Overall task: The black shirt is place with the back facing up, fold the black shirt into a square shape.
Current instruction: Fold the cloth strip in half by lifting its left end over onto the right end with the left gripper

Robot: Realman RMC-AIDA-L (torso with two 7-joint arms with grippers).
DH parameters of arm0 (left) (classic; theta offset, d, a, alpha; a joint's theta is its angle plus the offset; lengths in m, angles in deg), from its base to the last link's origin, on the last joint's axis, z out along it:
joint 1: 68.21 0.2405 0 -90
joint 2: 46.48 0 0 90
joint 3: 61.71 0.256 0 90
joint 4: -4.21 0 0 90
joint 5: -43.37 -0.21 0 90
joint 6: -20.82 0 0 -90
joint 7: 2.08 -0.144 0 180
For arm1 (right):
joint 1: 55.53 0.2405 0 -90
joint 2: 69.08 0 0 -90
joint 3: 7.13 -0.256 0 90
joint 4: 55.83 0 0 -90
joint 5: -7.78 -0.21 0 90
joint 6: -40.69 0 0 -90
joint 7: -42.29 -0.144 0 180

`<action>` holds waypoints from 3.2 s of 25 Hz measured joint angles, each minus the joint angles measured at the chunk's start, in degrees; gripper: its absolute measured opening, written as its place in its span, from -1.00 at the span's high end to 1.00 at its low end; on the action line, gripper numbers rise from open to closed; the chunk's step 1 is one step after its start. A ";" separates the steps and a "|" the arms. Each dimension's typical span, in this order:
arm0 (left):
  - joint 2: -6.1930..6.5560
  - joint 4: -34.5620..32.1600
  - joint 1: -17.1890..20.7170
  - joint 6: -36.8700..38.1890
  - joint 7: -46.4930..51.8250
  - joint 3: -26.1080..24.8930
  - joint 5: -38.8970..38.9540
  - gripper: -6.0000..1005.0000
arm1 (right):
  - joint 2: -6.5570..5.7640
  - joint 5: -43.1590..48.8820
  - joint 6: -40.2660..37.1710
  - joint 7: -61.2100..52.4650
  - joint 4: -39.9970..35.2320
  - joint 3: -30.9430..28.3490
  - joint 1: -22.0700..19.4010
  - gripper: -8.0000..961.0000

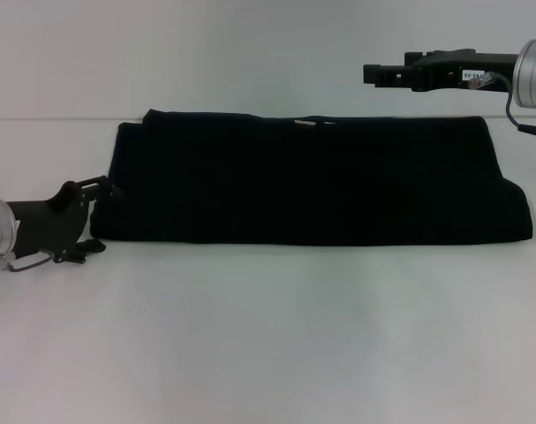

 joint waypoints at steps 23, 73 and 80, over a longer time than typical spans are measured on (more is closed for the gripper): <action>0.21 1.28 -1.25 -2.01 -2.37 1.52 1.65 -0.85 | 0.02 0.00 -0.14 0.11 -0.08 -0.17 -0.19 -0.91; -0.54 1.19 2.84 -0.54 -17.20 -1.32 5.08 0.88 | 0.62 -1.46 -0.37 0.62 -1.07 0.28 -1.98 -0.91; -0.65 1.34 2.95 -0.39 -17.92 -1.29 5.13 0.88 | 0.91 -1.50 -0.59 0.75 -1.22 0.35 -2.25 -0.91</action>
